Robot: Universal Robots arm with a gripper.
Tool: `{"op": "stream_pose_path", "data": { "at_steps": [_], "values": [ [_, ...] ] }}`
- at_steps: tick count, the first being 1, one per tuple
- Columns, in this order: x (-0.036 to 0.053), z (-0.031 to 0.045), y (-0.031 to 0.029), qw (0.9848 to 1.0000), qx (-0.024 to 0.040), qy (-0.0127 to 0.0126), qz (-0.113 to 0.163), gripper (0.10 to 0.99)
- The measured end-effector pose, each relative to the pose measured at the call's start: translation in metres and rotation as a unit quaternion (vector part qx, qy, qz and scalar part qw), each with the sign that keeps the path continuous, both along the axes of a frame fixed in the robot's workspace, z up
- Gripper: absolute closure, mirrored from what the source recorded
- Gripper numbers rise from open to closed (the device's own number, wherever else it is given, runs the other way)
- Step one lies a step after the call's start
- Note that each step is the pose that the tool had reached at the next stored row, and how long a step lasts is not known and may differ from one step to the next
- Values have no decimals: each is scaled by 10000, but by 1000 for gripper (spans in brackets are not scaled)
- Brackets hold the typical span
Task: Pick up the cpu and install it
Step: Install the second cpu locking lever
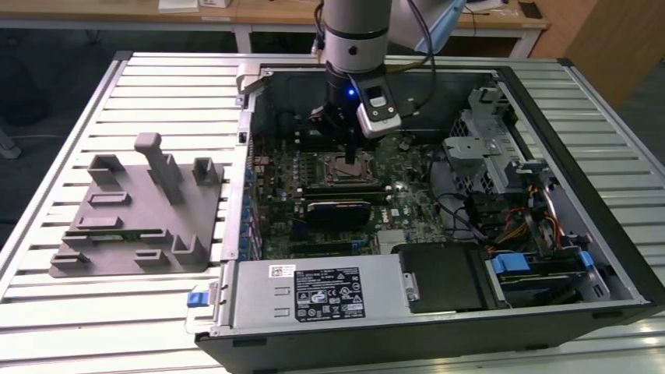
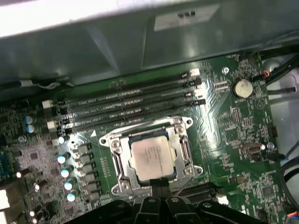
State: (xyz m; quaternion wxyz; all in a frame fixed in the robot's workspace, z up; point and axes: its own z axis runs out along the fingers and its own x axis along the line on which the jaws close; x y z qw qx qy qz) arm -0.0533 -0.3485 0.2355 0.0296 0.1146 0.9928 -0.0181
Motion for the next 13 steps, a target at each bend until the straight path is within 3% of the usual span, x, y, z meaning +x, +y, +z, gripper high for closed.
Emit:
{"op": "stream_pose_path", "data": {
  "at_steps": [13],
  "values": [
    [-1, -2, -230, 10000, 1, 0, 0, 980]
  ]
}}
